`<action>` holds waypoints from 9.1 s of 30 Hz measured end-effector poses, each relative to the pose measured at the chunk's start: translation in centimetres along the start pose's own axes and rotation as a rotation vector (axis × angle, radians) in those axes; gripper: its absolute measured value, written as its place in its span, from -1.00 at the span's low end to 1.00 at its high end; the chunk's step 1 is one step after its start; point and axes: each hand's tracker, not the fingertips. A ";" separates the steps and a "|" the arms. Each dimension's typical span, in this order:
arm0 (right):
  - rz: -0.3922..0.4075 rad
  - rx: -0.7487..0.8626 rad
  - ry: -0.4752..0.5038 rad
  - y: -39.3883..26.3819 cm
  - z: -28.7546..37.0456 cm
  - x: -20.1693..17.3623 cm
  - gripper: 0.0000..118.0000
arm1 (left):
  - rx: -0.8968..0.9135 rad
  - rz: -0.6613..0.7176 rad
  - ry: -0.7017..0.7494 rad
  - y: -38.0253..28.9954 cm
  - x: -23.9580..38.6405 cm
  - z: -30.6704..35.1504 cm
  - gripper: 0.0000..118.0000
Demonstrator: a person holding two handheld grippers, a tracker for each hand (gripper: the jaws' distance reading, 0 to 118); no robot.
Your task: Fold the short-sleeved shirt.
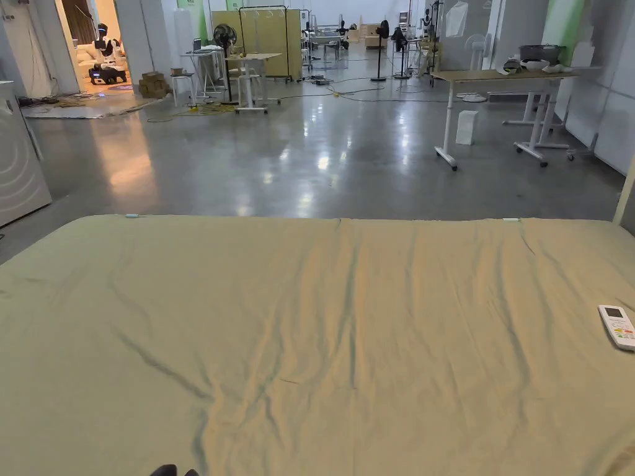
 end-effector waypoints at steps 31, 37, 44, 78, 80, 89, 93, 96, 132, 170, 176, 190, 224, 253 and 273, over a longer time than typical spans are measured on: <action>-0.085 -0.071 0.008 -2.0 0.1 1.5 -1.00 | -0.210 0.122 0.138 -2.8 -6.9 -2.4 -0.98; -0.132 -0.120 0.019 -3.1 0.0 2.0 -1.00 | -0.310 0.402 0.096 -6.9 -14.1 -6.3 0.65; -0.174 -0.171 0.012 -3.8 0.1 2.4 -1.00 | -0.427 0.795 -0.055 -14.1 -19.9 -11.8 0.65; -0.131 -0.247 0.002 -4.9 -0.2 1.9 -1.00 | -0.416 1.085 -0.080 -16.3 -23.7 -16.2 -0.94; -0.139 -0.247 0.006 -5.1 -0.1 1.9 -1.00 | -0.399 1.072 -0.058 -16.5 -25.2 -16.0 -0.94; -0.156 -0.264 -0.014 -5.8 0.6 2.3 -1.00 | -0.391 1.130 0.006 -18.6 -23.1 -15.7 -0.94; -0.148 -0.250 -0.026 -5.5 1.4 3.0 -1.00 | -0.319 1.194 0.005 -17.0 -25.9 -14.9 -0.93; -0.157 -0.261 -0.047 -6.0 1.4 3.5 -1.00 | -0.365 0.976 0.066 -13.9 -26.4 -14.4 -0.94; -0.241 -0.292 -0.097 -8.6 4.1 5.3 -1.00 | -0.353 0.743 -0.408 -9.0 -2.5 -21.9 0.57; -0.243 -0.327 -0.071 -8.9 3.2 4.5 -1.00 | -0.434 1.094 -0.284 -14.7 -7.8 -19.3 0.55; -0.229 -0.315 -0.043 -8.4 3.4 3.8 -1.00 | -0.626 1.124 -0.283 -18.7 -11.3 -21.3 0.85; -0.239 -0.335 -0.110 -8.5 4.9 4.7 -1.00 | -0.553 1.297 -0.291 -19.8 -9.0 -20.6 -0.70; -0.343 -0.336 -0.126 -10.5 5.9 6.1 -1.00 | -0.754 0.448 -0.368 -12.2 10.6 -29.1 -0.70; -0.336 -0.372 -0.087 -11.3 5.1 4.9 -1.00 | -0.839 0.855 -0.444 -19.5 9.8 -30.8 -0.98; -0.406 -0.475 0.363 -7.7 -19.8 -0.5 -1.00 | -0.502 0.969 -0.365 -14.9 -7.7 -11.4 -0.97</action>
